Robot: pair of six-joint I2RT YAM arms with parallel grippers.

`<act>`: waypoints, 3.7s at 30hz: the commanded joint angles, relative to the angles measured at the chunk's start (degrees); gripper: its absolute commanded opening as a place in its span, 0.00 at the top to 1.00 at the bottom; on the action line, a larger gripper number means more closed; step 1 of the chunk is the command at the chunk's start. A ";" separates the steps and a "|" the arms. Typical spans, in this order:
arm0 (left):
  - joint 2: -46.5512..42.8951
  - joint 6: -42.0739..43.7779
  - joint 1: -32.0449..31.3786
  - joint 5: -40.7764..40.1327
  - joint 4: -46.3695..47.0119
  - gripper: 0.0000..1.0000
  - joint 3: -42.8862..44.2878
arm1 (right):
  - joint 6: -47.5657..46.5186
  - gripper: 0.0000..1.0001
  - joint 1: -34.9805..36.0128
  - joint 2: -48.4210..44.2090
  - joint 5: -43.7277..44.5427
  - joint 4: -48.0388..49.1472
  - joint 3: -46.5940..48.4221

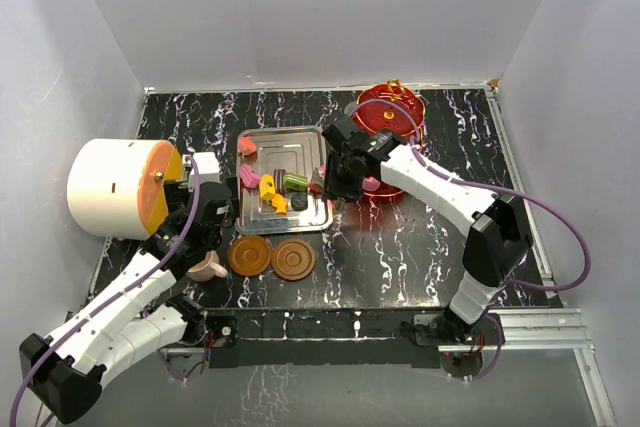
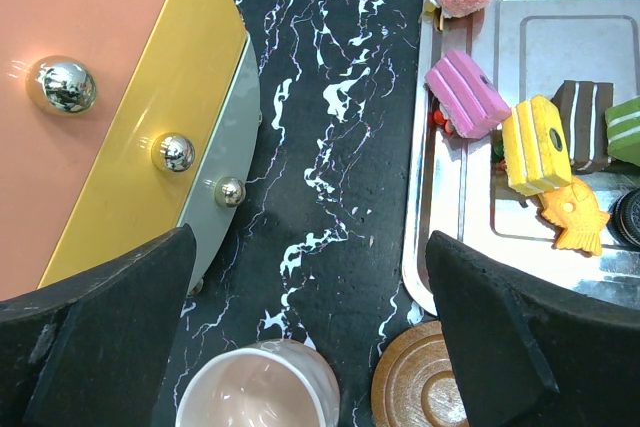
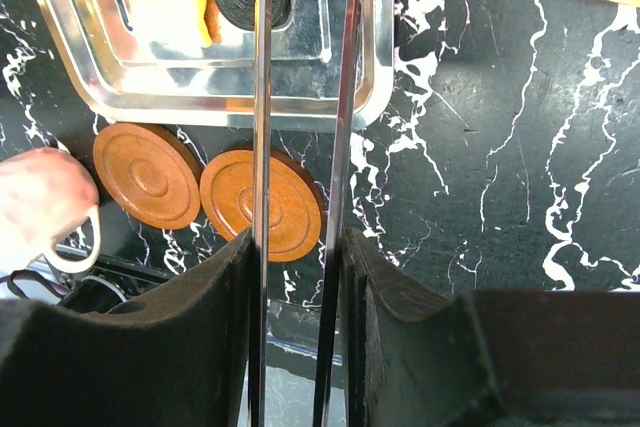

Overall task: Serve the afternoon tea
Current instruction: Pick up the desert from the tray, then place the desert on the desert table.

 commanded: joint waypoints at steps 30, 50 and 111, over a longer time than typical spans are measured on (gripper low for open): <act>0.27 0.39 0.17 -0.01 0.55 0.01 0.04 | -8.24 0.73 1.19 7.97 21.83 -14.54 17.92; 0.56 0.40 0.18 0.58 0.45 0.01 0.16 | -8.70 0.72 0.99 -2.11 22.54 -21.93 9.57; 0.48 0.54 0.18 1.15 0.58 0.01 0.26 | -8.61 0.65 0.47 0.05 9.70 -1.04 6.93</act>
